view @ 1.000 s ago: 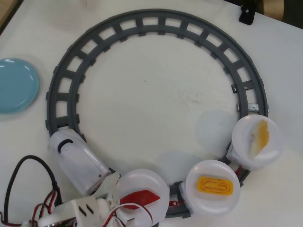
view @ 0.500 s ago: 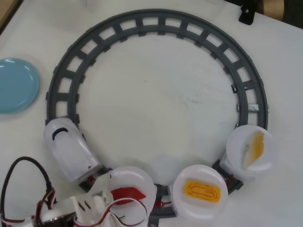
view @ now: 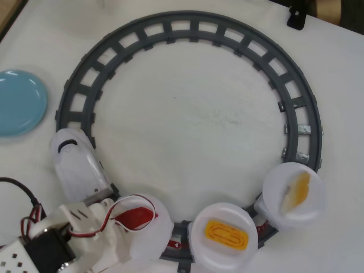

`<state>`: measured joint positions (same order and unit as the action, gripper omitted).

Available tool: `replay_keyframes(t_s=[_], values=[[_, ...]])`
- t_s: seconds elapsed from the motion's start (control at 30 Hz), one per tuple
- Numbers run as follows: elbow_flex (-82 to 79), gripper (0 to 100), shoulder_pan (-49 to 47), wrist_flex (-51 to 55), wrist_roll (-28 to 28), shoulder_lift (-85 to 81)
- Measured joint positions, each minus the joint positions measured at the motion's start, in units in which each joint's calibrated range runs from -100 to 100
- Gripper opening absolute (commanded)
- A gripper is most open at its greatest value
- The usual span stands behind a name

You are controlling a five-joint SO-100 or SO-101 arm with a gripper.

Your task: Pick up the sushi from the Shinkansen and put it on the blue dish

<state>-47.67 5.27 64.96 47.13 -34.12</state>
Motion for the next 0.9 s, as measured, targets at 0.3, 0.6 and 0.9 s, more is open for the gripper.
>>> replay_keyframes(t_s=[0.3,0.6,0.9], values=[[0.1,3,-0.1,0.0,-0.2,0.0],[13.4,3,-6.5,0.1,-7.1,0.0],[24.2,3,-23.9,0.1,-16.5,0.0]])
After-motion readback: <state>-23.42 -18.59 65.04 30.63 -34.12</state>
